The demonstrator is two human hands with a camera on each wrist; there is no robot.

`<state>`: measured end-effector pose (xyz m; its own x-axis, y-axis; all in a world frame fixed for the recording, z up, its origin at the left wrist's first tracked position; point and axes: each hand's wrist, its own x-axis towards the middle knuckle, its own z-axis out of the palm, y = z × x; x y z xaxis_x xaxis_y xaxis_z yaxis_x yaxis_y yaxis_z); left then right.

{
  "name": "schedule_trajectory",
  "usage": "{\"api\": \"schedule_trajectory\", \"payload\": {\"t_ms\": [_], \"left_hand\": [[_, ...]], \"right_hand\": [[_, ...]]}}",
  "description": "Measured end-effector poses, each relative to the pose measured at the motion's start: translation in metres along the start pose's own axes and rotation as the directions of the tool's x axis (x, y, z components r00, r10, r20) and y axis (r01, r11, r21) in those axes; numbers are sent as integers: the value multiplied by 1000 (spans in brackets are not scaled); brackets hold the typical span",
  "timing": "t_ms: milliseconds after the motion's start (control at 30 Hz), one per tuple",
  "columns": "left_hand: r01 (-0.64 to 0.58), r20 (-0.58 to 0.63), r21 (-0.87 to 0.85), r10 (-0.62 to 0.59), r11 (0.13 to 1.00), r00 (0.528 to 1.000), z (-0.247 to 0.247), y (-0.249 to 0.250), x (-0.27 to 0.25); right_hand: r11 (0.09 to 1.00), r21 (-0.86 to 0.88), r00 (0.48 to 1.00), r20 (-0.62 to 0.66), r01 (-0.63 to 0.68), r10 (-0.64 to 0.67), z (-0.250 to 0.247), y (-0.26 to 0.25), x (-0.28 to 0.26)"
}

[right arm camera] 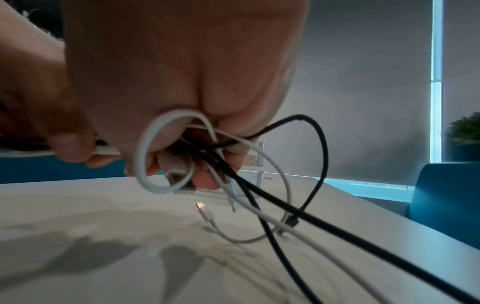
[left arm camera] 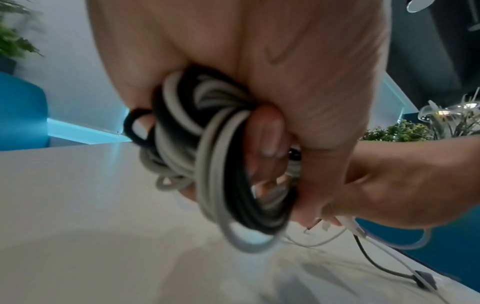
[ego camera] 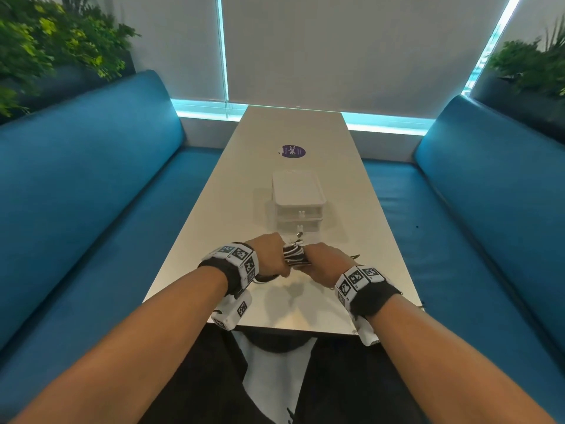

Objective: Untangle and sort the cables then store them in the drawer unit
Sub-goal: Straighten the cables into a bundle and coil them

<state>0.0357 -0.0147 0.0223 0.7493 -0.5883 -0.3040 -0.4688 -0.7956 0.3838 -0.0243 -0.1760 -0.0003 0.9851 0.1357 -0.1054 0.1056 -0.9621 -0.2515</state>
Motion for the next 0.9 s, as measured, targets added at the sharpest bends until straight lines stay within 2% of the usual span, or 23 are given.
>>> {"api": "schedule_trajectory", "payload": {"t_ms": [267,333,433,567,667,733,900], "left_hand": [[28,-78,187,-14,982,997,-2,-4,0],[34,-71,258,-16,966,997,-9,-15,1],[52,-79,266,-32,963,996,-12,-30,5],[58,-110,349,-20,935,994,-10,-34,7],[117,-122,365,-77,923,990,-14,-51,6],[157,-131,314,-121,936,984,-15,-61,5],[158,-150,245,-124,956,981,-17,-58,6]], "right_hand": [[984,172,999,-20,-37,41,4,12,0],[973,212,995,-19,-88,94,1,23,-5],[952,263,984,-38,-156,171,3,33,-10],[966,162,979,62,-203,195,6,33,-9],[956,5,949,123,-294,291,5,50,-17],[938,-53,931,111,-344,348,0,58,-23],[909,-129,912,59,-396,405,-3,61,-28]]}}
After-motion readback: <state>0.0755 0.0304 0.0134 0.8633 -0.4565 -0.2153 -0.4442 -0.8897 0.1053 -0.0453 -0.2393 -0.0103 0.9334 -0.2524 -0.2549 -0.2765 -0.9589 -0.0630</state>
